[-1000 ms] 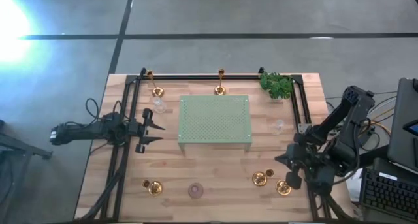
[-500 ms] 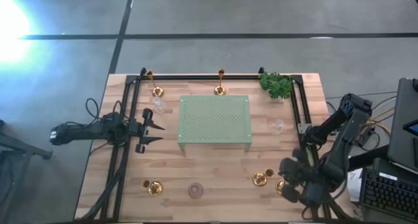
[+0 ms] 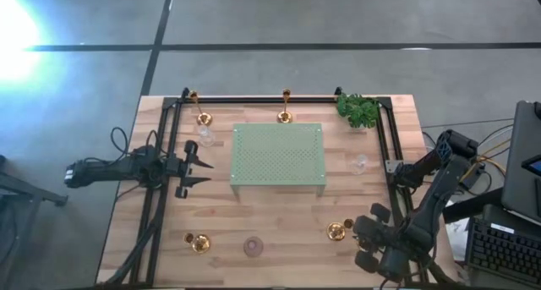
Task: Pick & Place candle stick holders
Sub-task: Put the gold candle stand on the shelf
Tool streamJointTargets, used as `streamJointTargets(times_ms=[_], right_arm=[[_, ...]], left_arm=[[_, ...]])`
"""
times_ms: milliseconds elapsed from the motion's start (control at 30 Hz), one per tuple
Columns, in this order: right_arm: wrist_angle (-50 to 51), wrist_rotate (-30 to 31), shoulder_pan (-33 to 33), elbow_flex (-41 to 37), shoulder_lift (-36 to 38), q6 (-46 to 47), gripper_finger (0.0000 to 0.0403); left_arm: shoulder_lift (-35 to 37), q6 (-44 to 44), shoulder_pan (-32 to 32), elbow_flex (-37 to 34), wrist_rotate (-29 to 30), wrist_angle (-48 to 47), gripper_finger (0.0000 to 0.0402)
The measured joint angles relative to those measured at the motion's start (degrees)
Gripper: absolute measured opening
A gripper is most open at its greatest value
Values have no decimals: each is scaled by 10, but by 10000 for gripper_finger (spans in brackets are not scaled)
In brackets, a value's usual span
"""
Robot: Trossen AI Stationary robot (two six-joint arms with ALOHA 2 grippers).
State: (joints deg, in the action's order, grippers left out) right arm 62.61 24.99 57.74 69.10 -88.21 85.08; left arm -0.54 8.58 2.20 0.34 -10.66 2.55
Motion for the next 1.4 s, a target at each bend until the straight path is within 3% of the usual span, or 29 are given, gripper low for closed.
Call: streamJointTargets(times_ms=[300, 633, 1133, 1300, 1400], right_arm=[[-5, 52, -7, -1, -1, 2, 168], [-17, 51, -30, -18, -33, -6, 185], [-31, 111, -30, -33, -36, -3, 103], [-33, 113, -30, -36, -36, 0, 29], [-33, 125, -30, -37, -34, -2, 16]], left_arm=[[0, 0, 0, 0, 0, 0, 177], [0, 0, 0, 0, 0, 0, 177], [-2, 0, 0, 0, 0, 0, 177], [-3, 0, 0, 0, 0, 0, 177], [-4, 0, 0, 0, 0, 0, 177]])
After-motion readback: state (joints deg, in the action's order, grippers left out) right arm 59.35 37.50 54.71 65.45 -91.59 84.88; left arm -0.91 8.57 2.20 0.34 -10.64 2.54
